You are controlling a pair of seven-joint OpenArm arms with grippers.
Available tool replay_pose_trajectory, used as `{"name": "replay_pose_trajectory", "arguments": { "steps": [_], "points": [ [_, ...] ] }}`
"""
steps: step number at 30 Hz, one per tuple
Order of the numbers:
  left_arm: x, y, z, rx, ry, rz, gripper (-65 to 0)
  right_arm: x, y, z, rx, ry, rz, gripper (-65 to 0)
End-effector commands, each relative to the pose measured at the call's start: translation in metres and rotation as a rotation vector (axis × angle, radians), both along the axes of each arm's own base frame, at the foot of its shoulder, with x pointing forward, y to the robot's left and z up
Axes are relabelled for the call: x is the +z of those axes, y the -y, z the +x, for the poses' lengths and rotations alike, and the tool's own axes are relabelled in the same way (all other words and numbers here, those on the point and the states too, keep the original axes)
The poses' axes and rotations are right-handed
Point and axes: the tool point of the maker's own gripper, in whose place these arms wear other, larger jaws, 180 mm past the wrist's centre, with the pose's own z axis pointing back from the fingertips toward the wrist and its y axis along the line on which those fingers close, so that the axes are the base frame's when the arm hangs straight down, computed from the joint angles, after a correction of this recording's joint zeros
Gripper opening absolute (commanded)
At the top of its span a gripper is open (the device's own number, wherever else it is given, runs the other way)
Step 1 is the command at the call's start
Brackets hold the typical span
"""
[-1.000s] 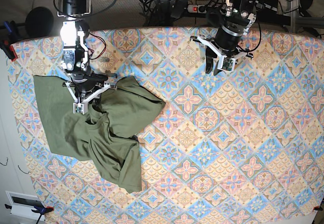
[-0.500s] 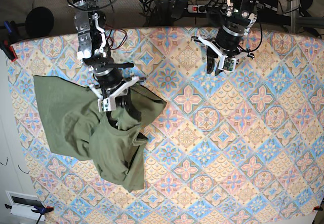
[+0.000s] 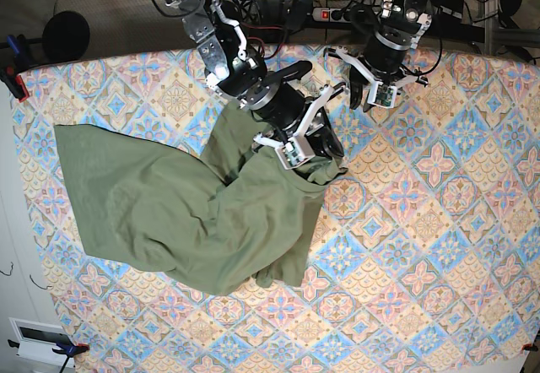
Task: Layout the t-shirt on the table in an organized manner, then fold the t-shirt properly
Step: 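Lift the t-shirt with the right gripper and drag it across the table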
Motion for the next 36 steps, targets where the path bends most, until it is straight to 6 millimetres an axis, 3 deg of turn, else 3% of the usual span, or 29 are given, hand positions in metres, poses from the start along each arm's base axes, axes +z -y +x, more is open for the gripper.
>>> {"name": "replay_pose_trajectory", "arguments": {
  "steps": [1, 3, 8, 19, 26, 36],
  "points": [
    [0.007, -0.006, 0.001, 0.002, 0.027, 0.013, -51.9, 0.013, -0.006, -0.001, 0.029, 0.053, 0.016, -64.3],
    [0.004, -0.018, -0.003, 0.019, 0.016, 0.037, -51.9, 0.017, -0.019, -0.011, 0.107, 0.096, -0.006, -64.3],
    [0.005, -0.023, -0.002, 0.029, 0.019, 0.046, -51.9, 0.028, -0.027, -0.008, 0.159, 0.154, -0.009, -64.4],
    [-0.004, -0.025, -0.015, 0.026, -0.02, 0.055, -51.9, 0.094, -0.042, 0.034, 0.154, 0.342, 0.041, -64.5],
    [-0.004, -0.025, -0.015, 0.027, -0.022, 0.054, -51.9, 0.113, -0.05, 0.079, 0.157, 0.42, -0.012, -64.6],
    [-0.003, -0.025, -0.013, 0.029, -0.015, 0.053, -51.9, 0.154, 0.003, 0.159, -0.027, 0.488, -0.034, -64.6]
  ]
}}
